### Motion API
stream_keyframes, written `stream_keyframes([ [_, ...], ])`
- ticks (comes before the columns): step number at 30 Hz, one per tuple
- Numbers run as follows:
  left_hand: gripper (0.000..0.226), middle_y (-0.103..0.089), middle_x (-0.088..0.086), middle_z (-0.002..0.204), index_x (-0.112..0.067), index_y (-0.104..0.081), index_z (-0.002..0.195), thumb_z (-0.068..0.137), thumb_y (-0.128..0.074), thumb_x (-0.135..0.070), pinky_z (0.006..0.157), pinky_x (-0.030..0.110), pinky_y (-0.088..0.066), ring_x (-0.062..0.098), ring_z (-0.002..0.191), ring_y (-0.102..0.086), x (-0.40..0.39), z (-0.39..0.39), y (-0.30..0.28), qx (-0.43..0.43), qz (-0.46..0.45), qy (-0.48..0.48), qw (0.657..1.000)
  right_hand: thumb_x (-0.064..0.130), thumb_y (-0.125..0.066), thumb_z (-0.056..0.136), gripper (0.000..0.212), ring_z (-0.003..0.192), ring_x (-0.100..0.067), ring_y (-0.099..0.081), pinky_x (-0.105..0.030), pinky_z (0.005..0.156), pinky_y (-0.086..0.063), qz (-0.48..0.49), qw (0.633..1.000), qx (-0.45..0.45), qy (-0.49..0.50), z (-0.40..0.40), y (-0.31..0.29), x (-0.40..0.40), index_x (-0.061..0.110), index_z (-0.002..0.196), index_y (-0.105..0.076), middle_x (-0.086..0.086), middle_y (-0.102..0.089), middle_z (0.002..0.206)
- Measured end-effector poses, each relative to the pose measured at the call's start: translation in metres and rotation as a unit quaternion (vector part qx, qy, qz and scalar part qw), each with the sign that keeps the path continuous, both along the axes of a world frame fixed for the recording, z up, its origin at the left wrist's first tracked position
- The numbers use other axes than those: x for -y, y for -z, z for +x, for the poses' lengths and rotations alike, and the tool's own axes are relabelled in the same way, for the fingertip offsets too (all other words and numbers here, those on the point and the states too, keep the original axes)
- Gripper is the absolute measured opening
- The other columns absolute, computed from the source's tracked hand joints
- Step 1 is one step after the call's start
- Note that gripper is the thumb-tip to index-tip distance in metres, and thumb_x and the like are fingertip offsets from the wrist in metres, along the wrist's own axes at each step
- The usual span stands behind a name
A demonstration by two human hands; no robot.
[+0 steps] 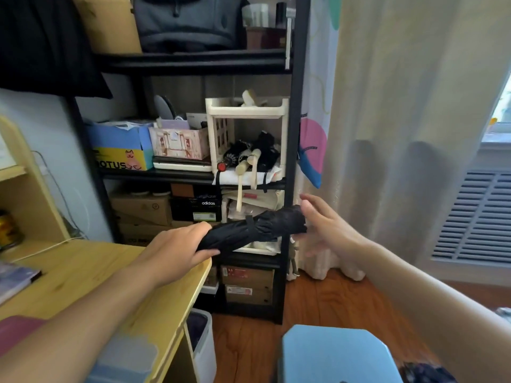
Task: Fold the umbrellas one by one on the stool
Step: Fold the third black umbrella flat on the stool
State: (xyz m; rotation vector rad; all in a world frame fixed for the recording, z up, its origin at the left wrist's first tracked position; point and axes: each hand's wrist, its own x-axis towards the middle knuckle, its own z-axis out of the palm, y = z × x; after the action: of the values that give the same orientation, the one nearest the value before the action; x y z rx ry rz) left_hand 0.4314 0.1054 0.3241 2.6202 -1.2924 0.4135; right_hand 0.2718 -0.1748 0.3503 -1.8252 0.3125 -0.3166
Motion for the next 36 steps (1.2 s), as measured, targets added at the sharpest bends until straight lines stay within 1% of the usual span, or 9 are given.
stream_keyframes([
  [5,0.035,-0.067,-0.011,0.099,-0.024,-0.06,0.115,0.092,-0.063,-0.051,0.058,0.028,-0.055,0.011,0.086,-0.068,0.015,0.021,0.012,0.144,-0.023,0.031,0.989,0.03,-0.045,0.108,0.03,0.082,-0.031,-0.064,-0.036,0.062,-0.052,-0.123,0.982,0.042,0.133,0.06,0.012,-0.005,0.009,0.097,-0.063,-0.018,-0.066,0.094],
  [9,0.043,-0.067,-0.003,0.091,-0.017,-0.061,0.107,0.076,-0.086,-0.032,0.049,0.029,-0.054,0.016,0.076,-0.067,0.015,0.029,0.019,0.213,-0.036,0.019,0.976,0.028,-0.041,0.111,0.033,0.066,-0.028,-0.063,-0.035,0.052,-0.051,0.095,0.98,0.038,0.169,0.07,0.012,0.001,0.005,0.105,-0.065,-0.018,-0.066,0.087],
  [12,0.048,-0.067,0.0,0.092,-0.013,-0.064,0.109,0.071,-0.09,-0.025,0.051,0.031,-0.055,0.019,0.077,-0.066,0.009,0.03,0.024,0.213,-0.08,-0.017,0.974,0.031,-0.04,0.112,0.033,0.067,-0.025,-0.068,-0.038,0.063,-0.061,0.218,0.961,0.098,0.136,0.056,0.007,0.0,0.005,0.117,-0.06,-0.016,-0.068,0.095],
  [14,0.048,-0.066,-0.001,0.093,-0.015,-0.063,0.111,0.072,-0.089,-0.025,0.055,0.032,-0.055,0.019,0.08,-0.065,0.006,0.029,0.033,0.19,-0.096,-0.037,0.976,0.025,-0.045,0.11,0.024,0.077,-0.023,-0.069,-0.034,0.066,-0.063,0.164,0.965,0.128,0.159,0.043,0.007,-0.006,0.006,0.119,-0.057,-0.012,-0.066,0.101],
  [17,0.049,-0.064,-0.004,0.093,-0.017,-0.061,0.113,0.073,-0.088,-0.026,0.056,0.032,-0.054,0.018,0.082,-0.063,0.005,0.024,0.055,0.166,-0.082,-0.043,0.982,0.014,-0.061,0.102,0.001,0.081,-0.007,-0.065,-0.016,0.07,-0.055,-0.06,0.975,0.137,0.161,0.025,0.025,-0.019,0.013,0.102,-0.061,-0.004,-0.066,0.094],
  [19,0.048,-0.062,-0.005,0.092,-0.017,-0.06,0.113,0.075,-0.087,-0.026,0.054,0.032,-0.052,0.019,0.082,-0.062,0.007,0.02,0.066,0.154,-0.083,-0.042,0.984,0.013,-0.068,0.097,0.007,0.082,0.004,-0.062,-0.007,0.071,-0.048,-0.158,0.967,0.117,0.161,0.019,0.043,-0.026,0.018,0.098,-0.064,0.004,-0.068,0.093],
  [24,0.043,-0.061,-0.002,0.091,-0.015,-0.058,0.11,0.078,-0.084,-0.023,0.051,0.034,-0.05,0.023,0.082,-0.061,0.012,0.014,0.07,0.138,-0.118,-0.046,0.982,0.019,-0.075,0.093,0.016,0.095,0.005,-0.063,-0.012,0.077,-0.051,-0.142,0.962,0.115,0.204,0.013,0.074,-0.037,0.022,0.106,-0.067,0.011,-0.07,0.1],
  [29,0.043,-0.06,-0.001,0.09,-0.014,-0.057,0.109,0.077,-0.084,-0.021,0.052,0.033,-0.046,0.024,0.081,-0.06,0.011,0.009,0.071,0.156,-0.11,-0.019,0.981,0.015,-0.075,0.093,0.016,0.087,-0.004,-0.064,-0.016,0.077,-0.052,-0.107,0.932,0.215,0.27,0.008,0.078,-0.05,0.017,0.103,-0.063,0.006,-0.066,0.096],
  [36,0.043,-0.061,0.002,0.091,-0.01,-0.058,0.111,0.077,-0.084,-0.02,0.054,0.036,-0.052,0.025,0.081,-0.061,0.01,0.004,0.068,0.166,-0.114,-0.01,0.979,0.011,-0.078,0.09,0.017,0.088,-0.007,-0.062,-0.013,0.075,-0.05,-0.18,0.911,0.238,0.284,0.01,0.078,-0.05,0.019,0.096,-0.064,0.005,-0.061,0.095],
])
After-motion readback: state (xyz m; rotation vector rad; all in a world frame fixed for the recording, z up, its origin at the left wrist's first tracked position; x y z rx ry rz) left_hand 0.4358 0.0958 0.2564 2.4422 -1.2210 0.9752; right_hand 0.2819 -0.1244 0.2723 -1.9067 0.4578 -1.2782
